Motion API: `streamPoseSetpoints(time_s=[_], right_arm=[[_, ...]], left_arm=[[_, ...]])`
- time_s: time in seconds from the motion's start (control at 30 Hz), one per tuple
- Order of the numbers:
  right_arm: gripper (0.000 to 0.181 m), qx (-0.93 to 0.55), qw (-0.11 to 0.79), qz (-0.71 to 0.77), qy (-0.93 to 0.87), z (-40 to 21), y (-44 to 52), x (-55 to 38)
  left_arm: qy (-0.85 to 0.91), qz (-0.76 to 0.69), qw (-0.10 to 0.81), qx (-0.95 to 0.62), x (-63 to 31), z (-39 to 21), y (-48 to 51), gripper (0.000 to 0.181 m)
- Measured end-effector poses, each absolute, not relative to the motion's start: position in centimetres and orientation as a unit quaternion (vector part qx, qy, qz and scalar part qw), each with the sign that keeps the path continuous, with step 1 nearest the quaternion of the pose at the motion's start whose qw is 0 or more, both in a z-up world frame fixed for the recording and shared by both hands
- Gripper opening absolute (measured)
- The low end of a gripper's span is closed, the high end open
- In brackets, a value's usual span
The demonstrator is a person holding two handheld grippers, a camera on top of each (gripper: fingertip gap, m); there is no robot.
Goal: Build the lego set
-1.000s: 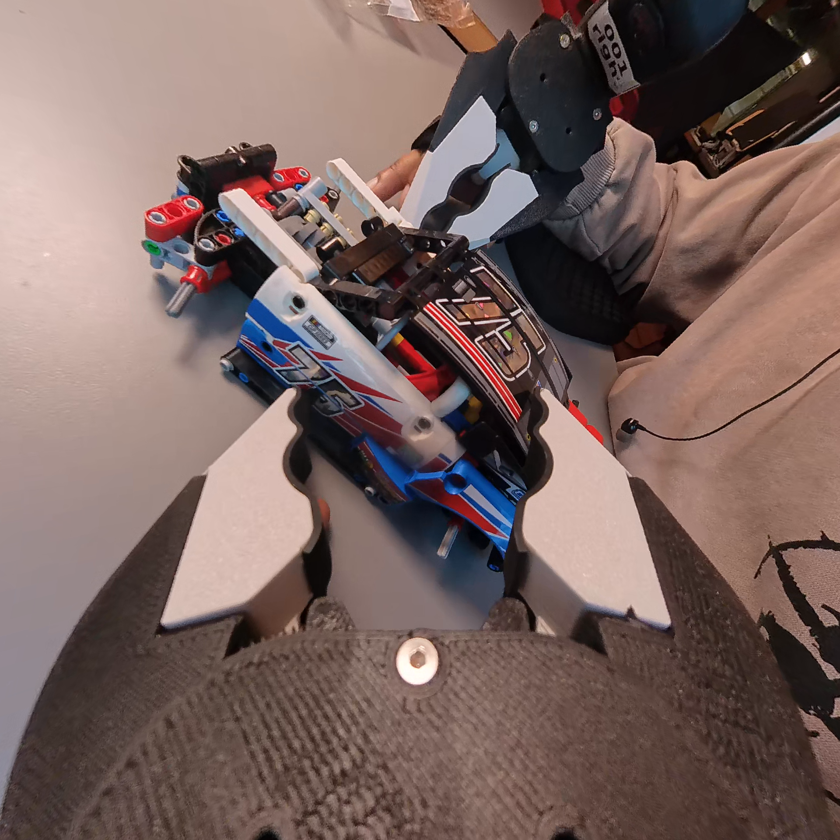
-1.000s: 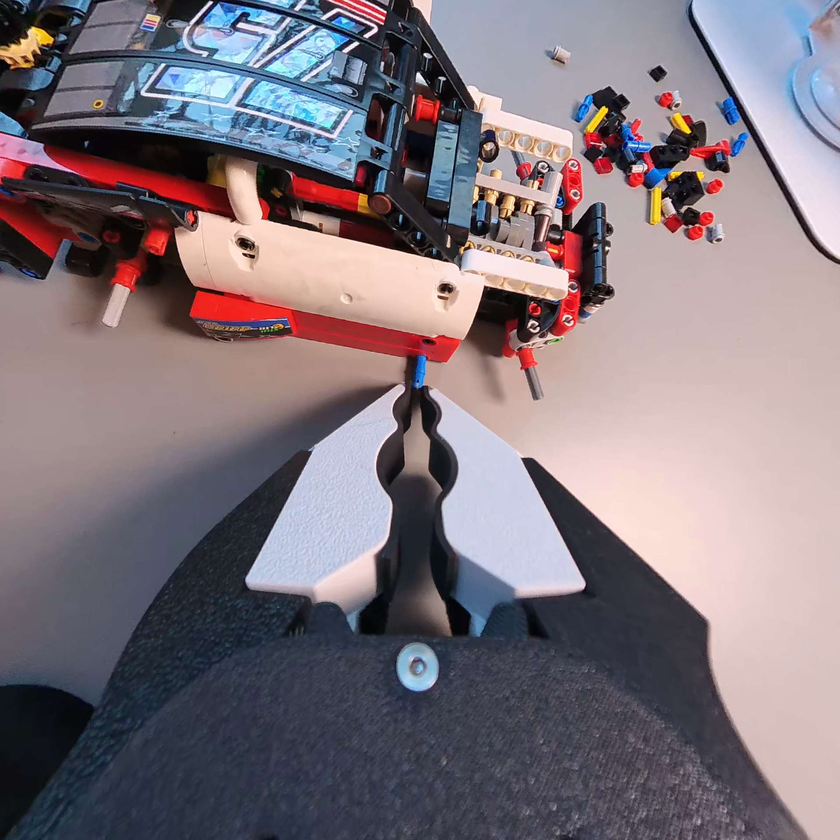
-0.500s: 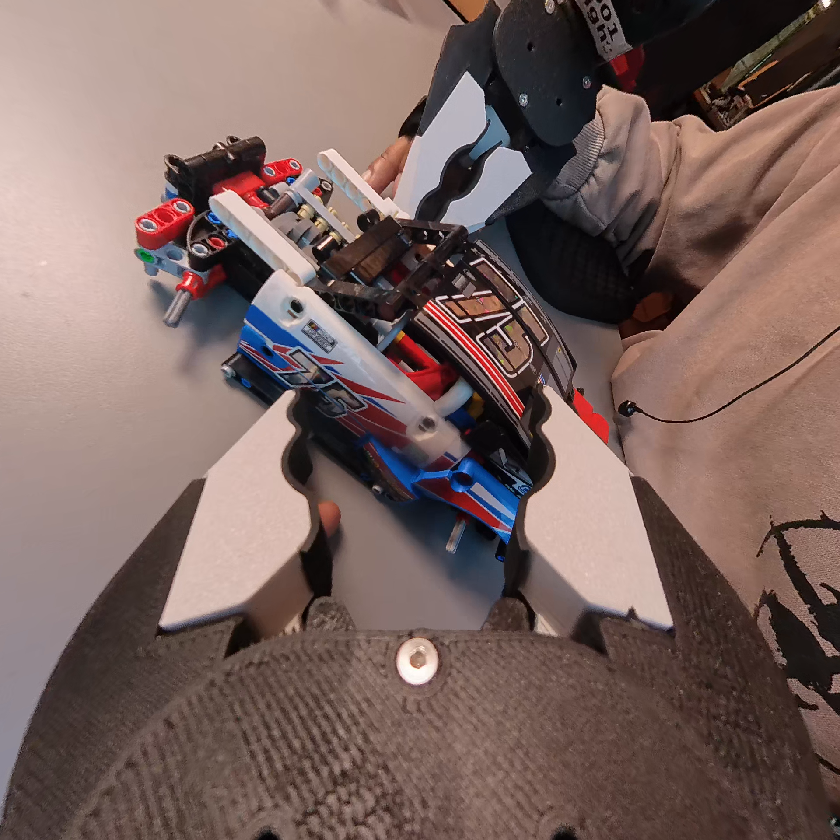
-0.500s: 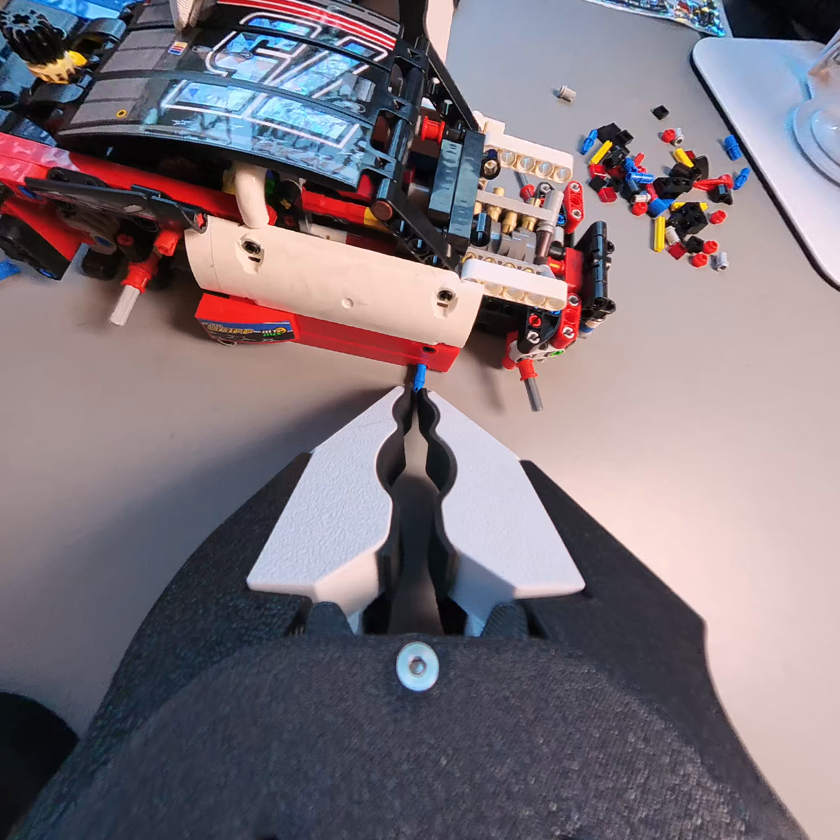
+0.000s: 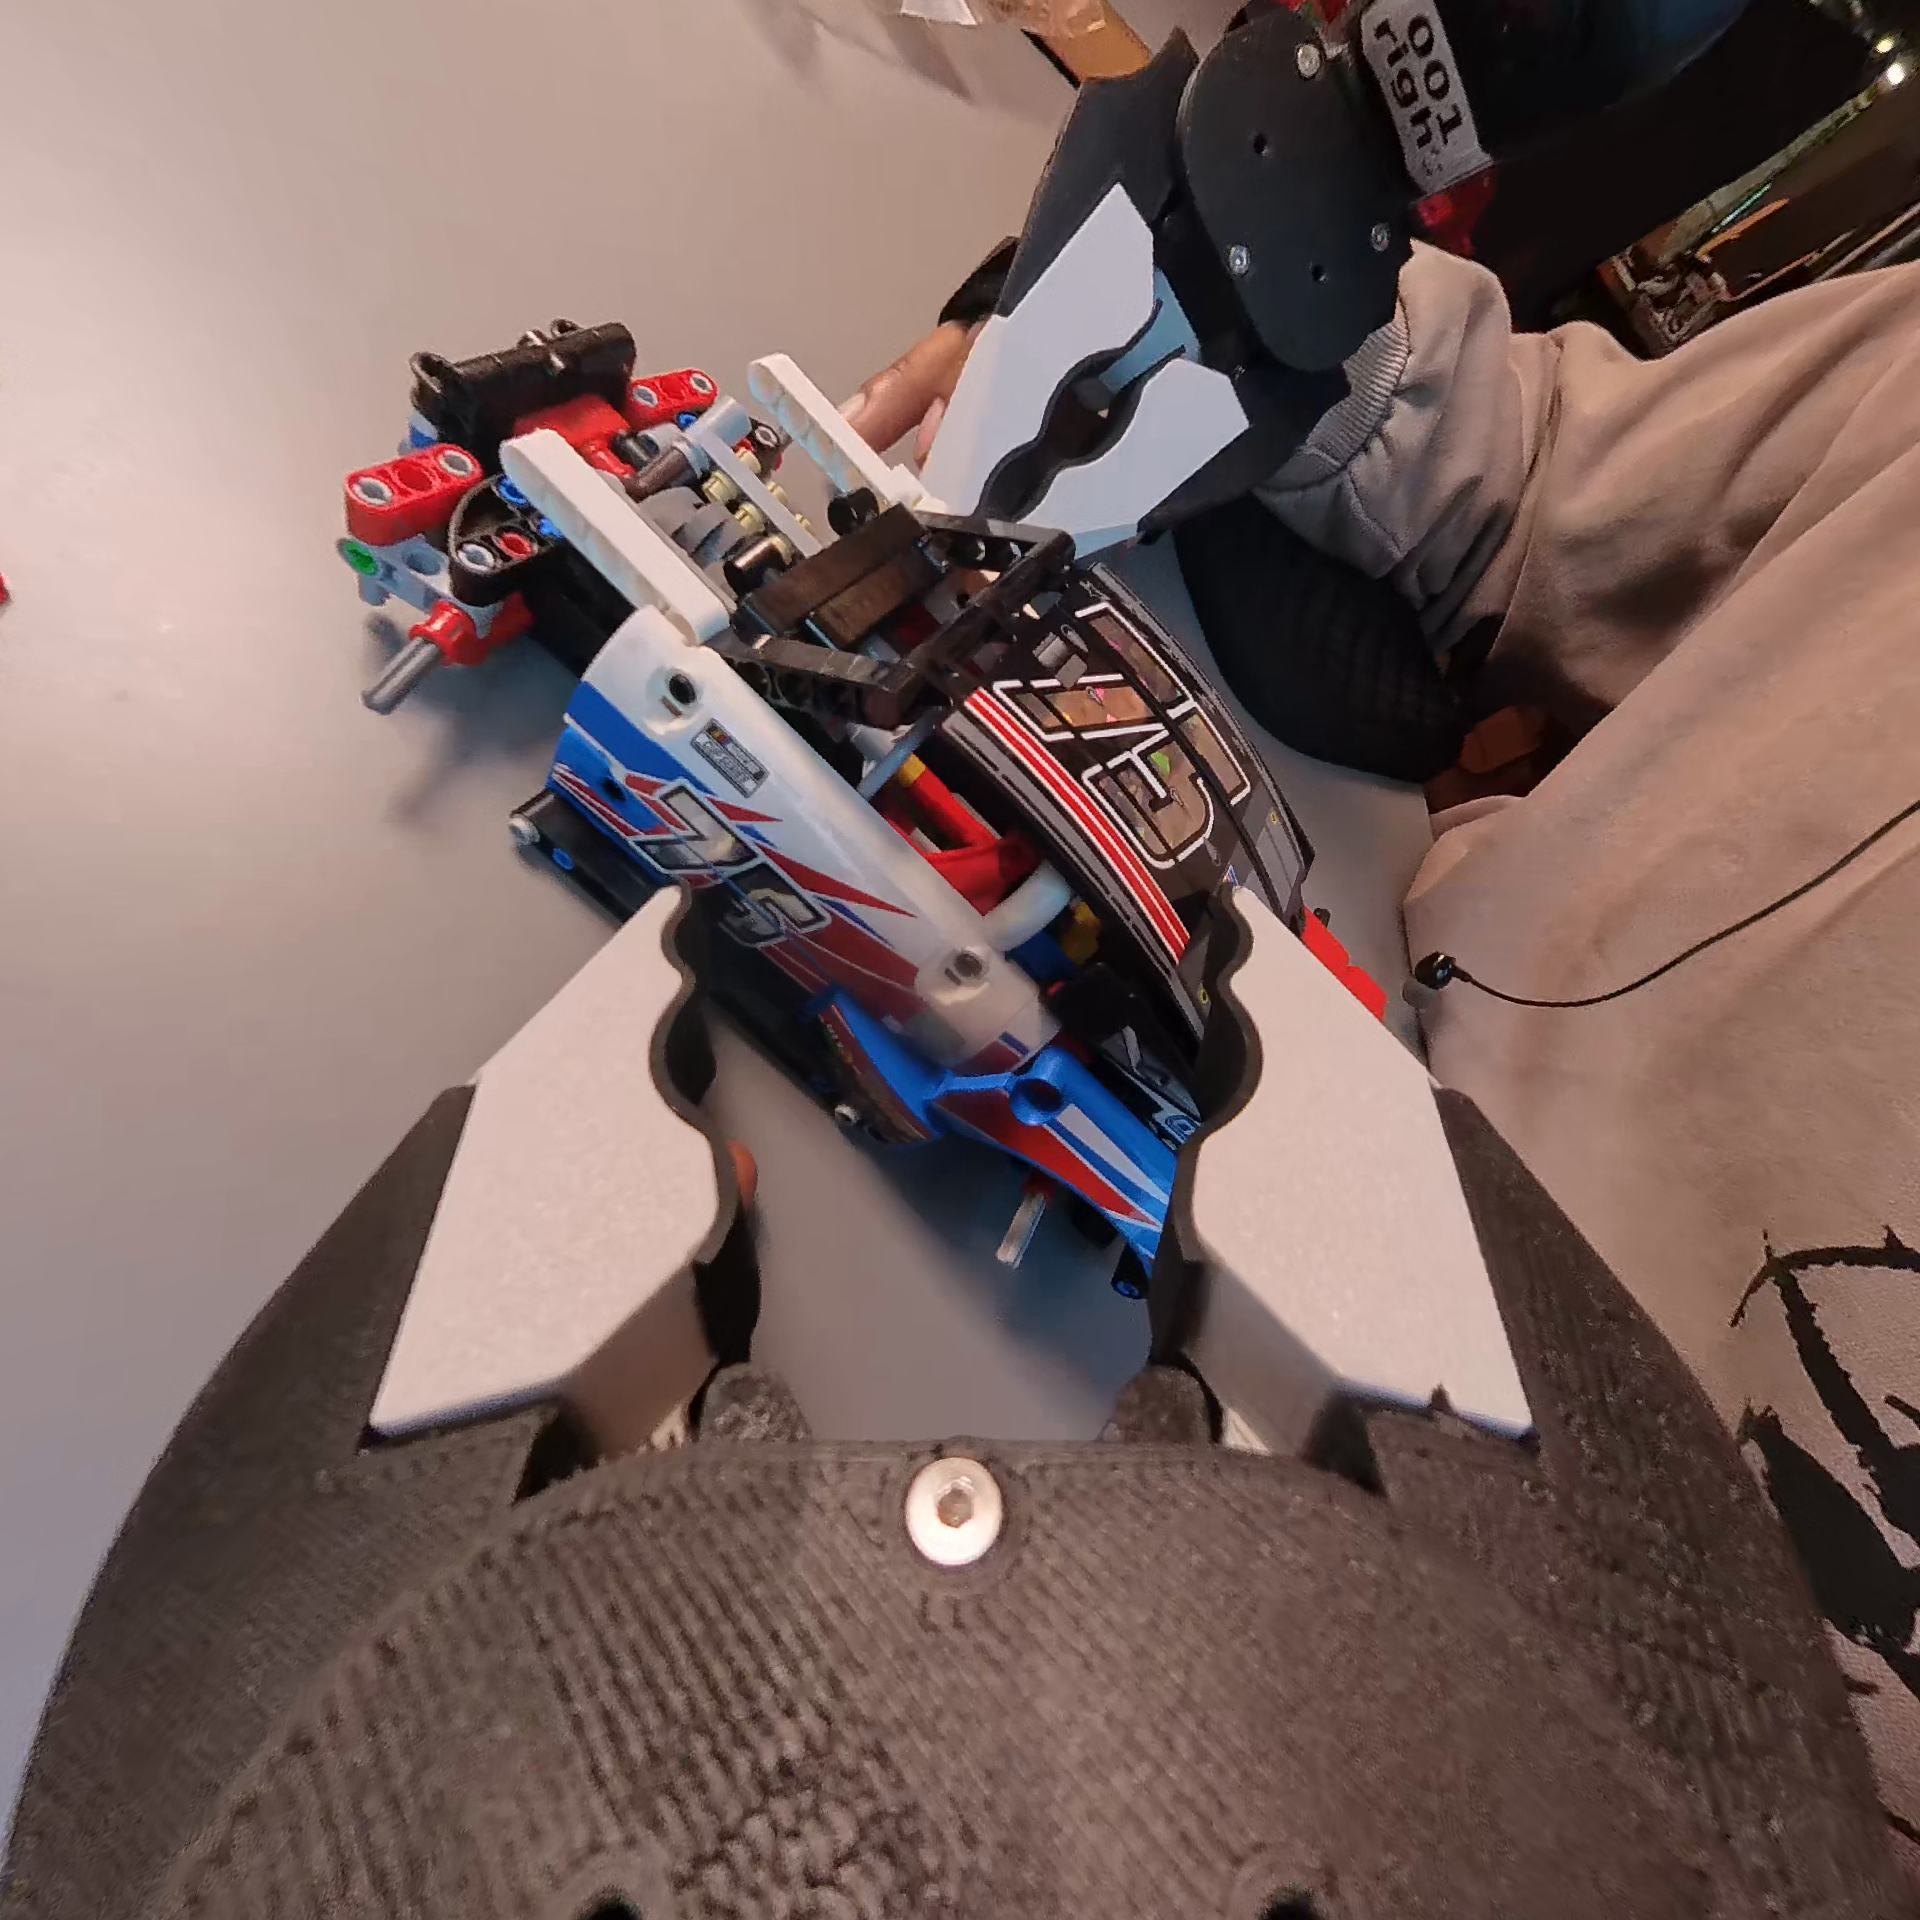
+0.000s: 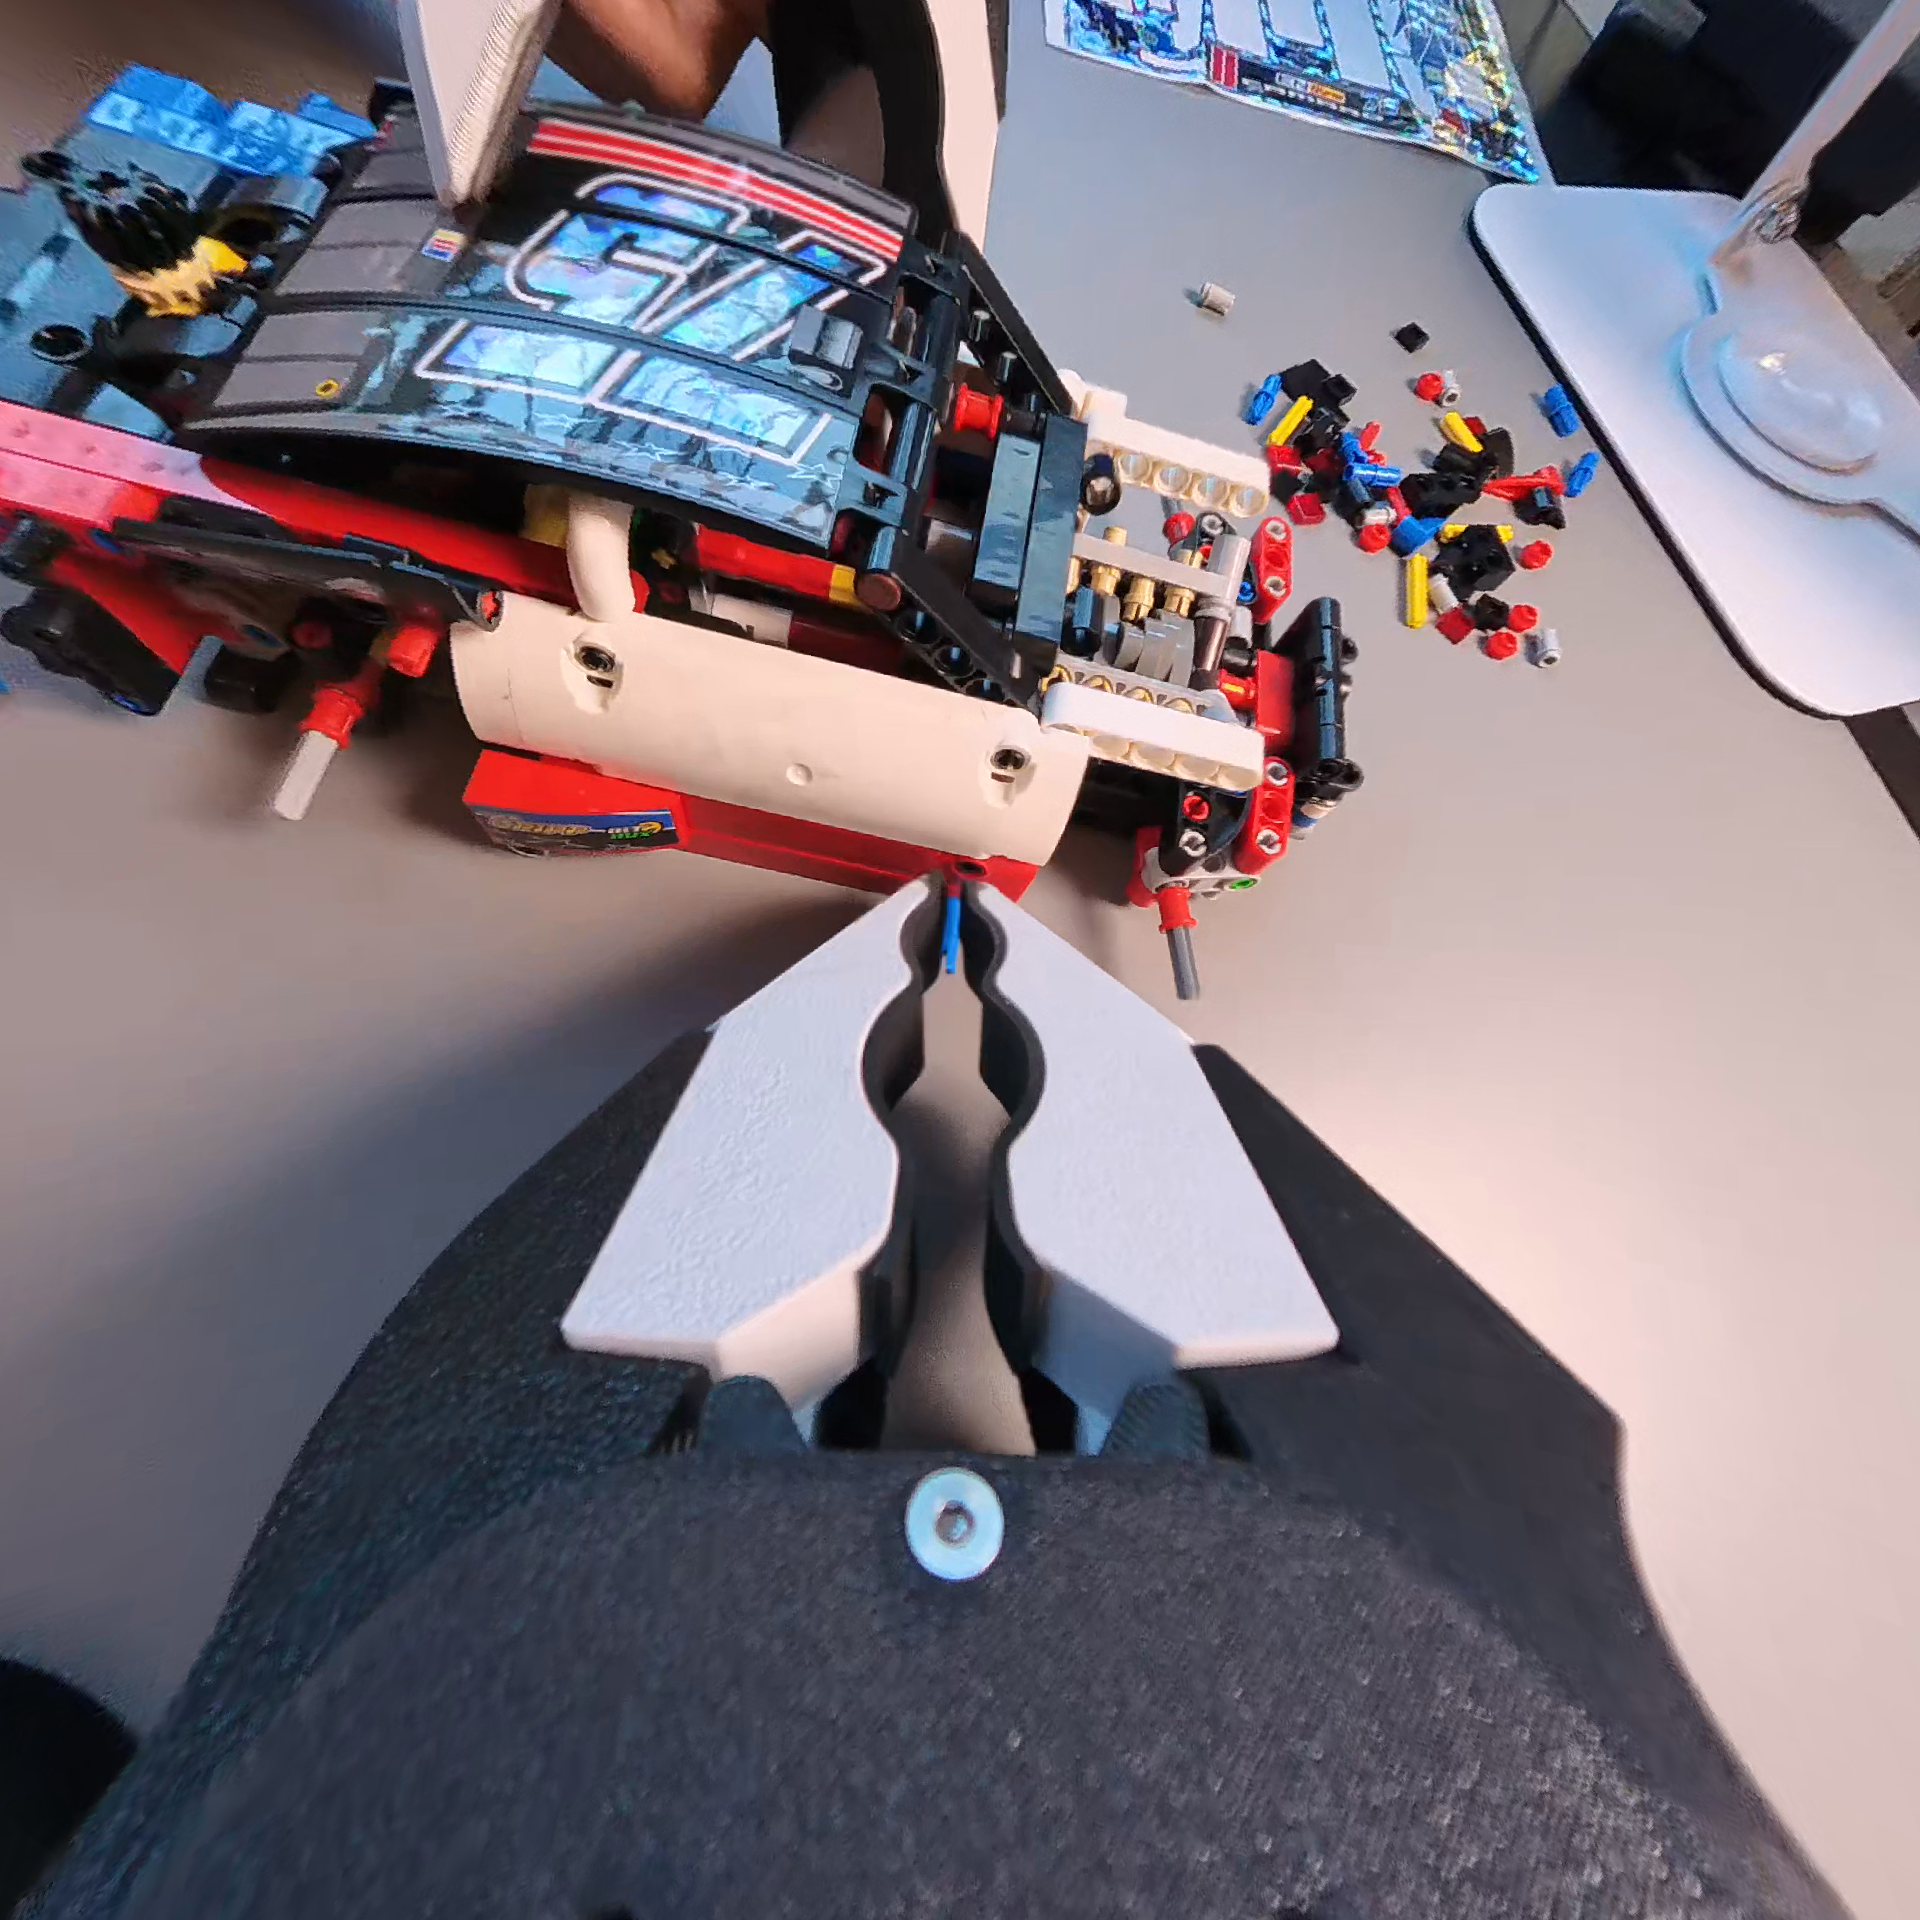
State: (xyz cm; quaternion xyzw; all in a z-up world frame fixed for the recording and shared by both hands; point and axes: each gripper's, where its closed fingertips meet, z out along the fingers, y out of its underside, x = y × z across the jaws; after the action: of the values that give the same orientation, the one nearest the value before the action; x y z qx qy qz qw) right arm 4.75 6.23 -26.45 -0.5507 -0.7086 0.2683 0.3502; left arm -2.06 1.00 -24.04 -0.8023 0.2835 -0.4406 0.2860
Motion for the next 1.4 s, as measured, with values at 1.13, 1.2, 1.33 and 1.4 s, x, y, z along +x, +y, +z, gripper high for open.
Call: streamPoseSetpoints(time_s=[1.13,1.2,1.33,1.4], right_arm=[[0.001,-0.610,0.262,0.190,-0.724,-27.8,-11.8,5.7],[0.001,-0.569,0.277,0.203,-0.748,-27.4,-12.1,5.9],[0.001,-0.508,0.350,0.240,-0.749,-23.6,-12.5,5.6],[0.001,-0.492,0.362,0.245,-0.753,-22.4,-12.9,5.7]], left_arm=[[0.420,-0.224,0.450,-0.756,1.1,-21.2,-12.5,0.027],[0.439,-0.213,0.442,-0.753,1.8,-21.9,-13.2,0.022],[0.478,-0.199,0.436,-0.736,3.8,-22.4,-14.1,0.024],[0.483,-0.206,0.443,-0.727,4.9,-22.0,-14.2,0.026]])
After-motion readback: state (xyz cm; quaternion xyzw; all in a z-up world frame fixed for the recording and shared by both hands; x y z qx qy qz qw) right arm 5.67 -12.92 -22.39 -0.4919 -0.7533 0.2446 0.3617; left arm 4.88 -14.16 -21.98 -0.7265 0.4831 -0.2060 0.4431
